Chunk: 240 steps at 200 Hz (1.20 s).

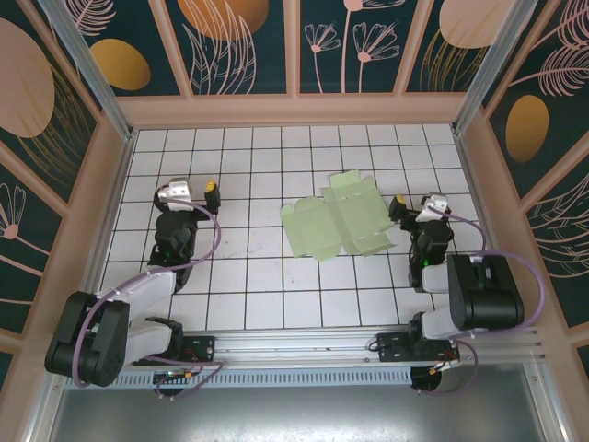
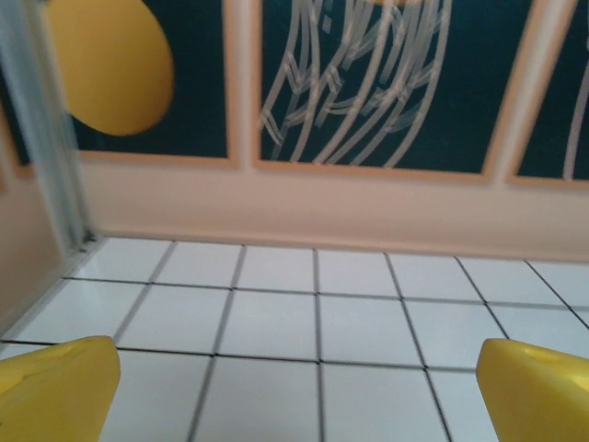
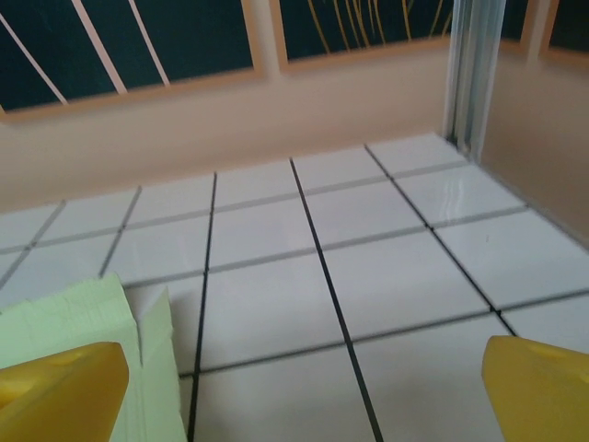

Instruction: Fold the paper box

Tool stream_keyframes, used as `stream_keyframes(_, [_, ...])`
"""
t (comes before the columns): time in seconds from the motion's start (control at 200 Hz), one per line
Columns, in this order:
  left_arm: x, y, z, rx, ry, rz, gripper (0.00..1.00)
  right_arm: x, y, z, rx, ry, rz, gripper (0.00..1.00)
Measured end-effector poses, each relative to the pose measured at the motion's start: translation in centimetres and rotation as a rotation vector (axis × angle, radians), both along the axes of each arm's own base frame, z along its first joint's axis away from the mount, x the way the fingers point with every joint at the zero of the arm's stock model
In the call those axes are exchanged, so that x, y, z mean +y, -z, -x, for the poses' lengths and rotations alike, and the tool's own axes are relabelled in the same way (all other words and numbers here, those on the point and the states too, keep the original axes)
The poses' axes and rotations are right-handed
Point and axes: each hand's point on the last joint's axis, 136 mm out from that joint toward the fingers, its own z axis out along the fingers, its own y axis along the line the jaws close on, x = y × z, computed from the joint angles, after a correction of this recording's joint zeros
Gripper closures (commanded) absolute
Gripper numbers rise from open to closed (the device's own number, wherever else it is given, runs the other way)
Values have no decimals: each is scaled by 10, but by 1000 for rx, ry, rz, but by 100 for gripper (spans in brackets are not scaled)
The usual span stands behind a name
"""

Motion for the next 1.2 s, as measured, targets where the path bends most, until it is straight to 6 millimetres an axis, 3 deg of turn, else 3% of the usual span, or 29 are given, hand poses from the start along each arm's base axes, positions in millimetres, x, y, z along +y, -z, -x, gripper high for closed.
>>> stream_keyframes(0.2, [-66, 22, -2, 82, 174, 42, 1, 16, -50, -5, -61, -90, -4, 1])
stream_keyframes(0.355, [-127, 27, -10, 124, 315, 99, 1, 28, -65, -13, -37, -152, -31, 1])
stream_keyframes(0.51, [-183, 34, -13, 174, 445, 174, 1, 40, -49, -7, 46, -219, -61, 1])
stream_keyframes(0.751, [-242, 59, -8, 274, 583, 249, 1, 62, -22, -2, 200, -340, -100, 1])
stream_keyframes(0.926, [-265, 86, -1, 371, 636, 311, 1, 70, 1, -3, 301, -365, -197, 1])
stream_keyframes(1.201, [-288, 112, -4, 518, 660, 419, 1, 61, 22, -11, 377, -253, -366, 1])
